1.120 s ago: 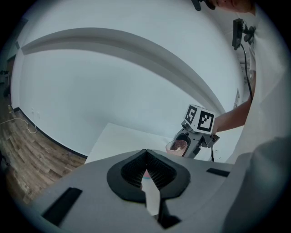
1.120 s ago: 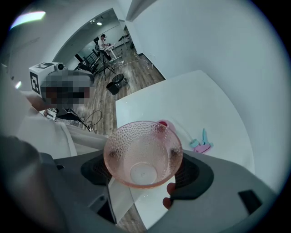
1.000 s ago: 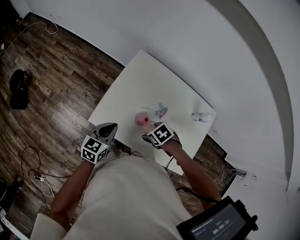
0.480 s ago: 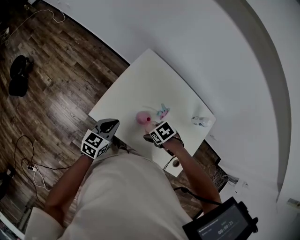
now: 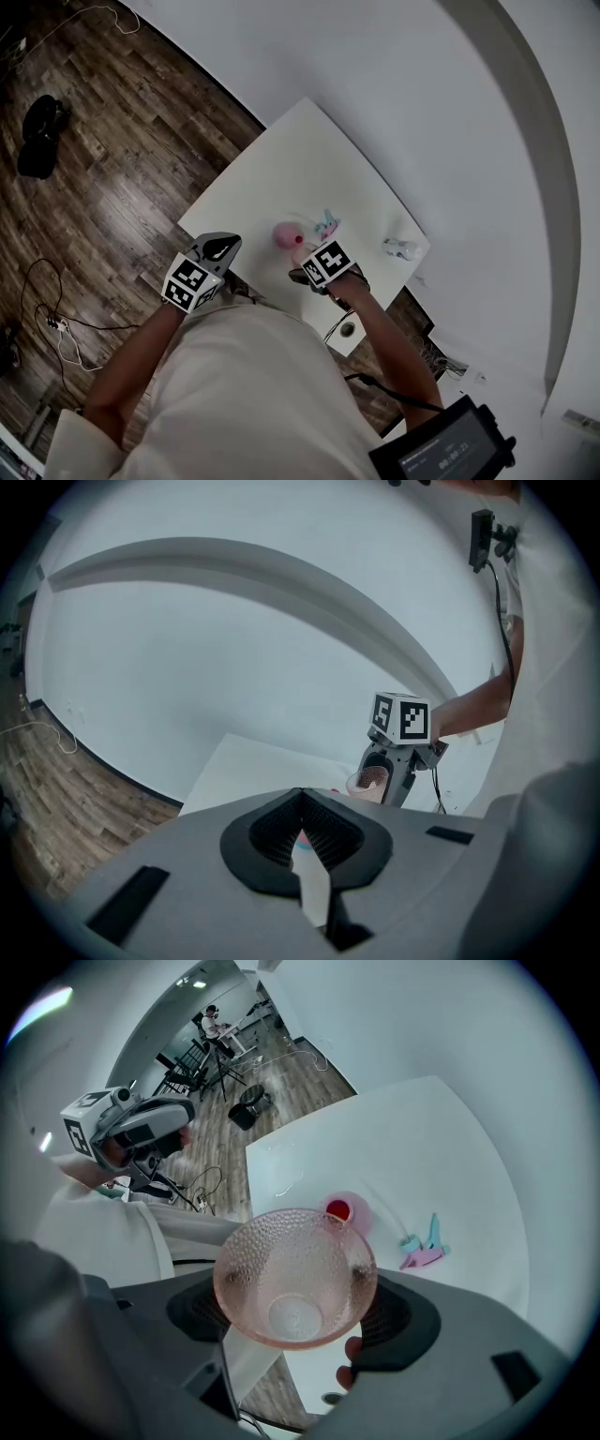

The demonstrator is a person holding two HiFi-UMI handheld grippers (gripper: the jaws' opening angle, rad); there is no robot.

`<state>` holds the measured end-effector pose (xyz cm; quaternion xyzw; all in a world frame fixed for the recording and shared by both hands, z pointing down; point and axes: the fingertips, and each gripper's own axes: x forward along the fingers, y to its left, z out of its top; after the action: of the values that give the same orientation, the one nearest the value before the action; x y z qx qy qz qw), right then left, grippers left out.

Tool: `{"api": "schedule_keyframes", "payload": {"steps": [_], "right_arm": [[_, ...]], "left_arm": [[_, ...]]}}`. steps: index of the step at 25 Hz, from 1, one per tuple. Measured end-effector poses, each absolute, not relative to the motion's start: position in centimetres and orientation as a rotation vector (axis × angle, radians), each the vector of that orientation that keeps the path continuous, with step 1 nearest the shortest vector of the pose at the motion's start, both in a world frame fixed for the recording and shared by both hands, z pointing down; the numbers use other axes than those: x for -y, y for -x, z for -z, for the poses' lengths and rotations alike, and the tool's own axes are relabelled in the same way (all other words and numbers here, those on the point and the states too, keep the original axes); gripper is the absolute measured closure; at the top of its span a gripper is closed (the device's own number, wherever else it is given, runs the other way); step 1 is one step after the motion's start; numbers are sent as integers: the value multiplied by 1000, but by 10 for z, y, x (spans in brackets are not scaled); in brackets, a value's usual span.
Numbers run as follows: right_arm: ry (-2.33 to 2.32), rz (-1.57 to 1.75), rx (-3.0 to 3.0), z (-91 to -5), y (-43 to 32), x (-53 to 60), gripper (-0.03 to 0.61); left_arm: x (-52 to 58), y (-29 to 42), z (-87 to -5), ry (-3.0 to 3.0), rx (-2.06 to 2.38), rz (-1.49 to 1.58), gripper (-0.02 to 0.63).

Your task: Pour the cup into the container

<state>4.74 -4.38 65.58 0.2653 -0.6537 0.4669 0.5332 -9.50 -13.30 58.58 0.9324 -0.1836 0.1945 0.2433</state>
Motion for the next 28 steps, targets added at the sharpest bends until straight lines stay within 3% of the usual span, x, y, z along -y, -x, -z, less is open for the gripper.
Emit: {"api": "schedule_keyframes", "payload": {"steps": [28], "right_arm": [[-529,-1178,1476,-655,-52,42,198]], "left_arm": [[128,104,-588,-2519,535,-519,603]]}}
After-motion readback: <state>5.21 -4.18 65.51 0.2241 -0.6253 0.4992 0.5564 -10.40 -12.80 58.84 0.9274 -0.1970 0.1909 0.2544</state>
